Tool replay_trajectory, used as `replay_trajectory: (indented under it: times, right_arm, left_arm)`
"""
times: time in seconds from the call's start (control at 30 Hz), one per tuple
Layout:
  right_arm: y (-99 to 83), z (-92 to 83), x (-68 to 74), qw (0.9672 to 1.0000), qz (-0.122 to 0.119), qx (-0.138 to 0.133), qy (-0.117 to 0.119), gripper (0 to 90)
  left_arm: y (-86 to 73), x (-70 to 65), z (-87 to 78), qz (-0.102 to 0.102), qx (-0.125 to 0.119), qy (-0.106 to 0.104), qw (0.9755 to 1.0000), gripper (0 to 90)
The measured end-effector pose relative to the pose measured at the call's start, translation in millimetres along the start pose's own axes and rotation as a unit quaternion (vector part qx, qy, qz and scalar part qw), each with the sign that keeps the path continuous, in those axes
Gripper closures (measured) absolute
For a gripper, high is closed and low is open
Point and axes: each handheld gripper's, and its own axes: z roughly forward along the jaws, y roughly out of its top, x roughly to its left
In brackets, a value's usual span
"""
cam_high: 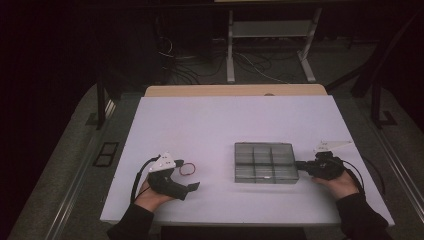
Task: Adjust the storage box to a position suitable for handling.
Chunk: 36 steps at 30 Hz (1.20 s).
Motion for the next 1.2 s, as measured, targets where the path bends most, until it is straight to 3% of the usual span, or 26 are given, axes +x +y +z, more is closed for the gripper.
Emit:
replay_trajectory:
  times: [1.2]
  right_arm:
    - [24.0, 31.9, 29.0, 0.9988, -0.036, 0.002, 0.031, 89.3]
  left_arm:
    - [-0.2, -0.1, -0.8, -0.007, -0.009, -0.008, 0.9999, 0.0]
